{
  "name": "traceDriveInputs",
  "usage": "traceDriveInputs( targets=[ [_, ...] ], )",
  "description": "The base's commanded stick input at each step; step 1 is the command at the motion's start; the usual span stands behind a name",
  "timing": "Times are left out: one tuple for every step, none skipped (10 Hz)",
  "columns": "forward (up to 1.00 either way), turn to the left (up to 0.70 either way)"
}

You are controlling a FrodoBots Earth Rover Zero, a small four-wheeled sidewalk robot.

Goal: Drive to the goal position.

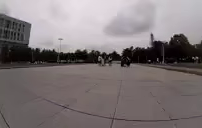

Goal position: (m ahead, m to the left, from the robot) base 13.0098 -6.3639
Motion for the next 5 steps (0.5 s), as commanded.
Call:
traceDriveInputs(
  targets=[
    [0.60,0.01],
    [0.60,0.01],
    [0.60,0.01],
    [0.59,0.01],
    [0.54,-0.08]
  ],
)
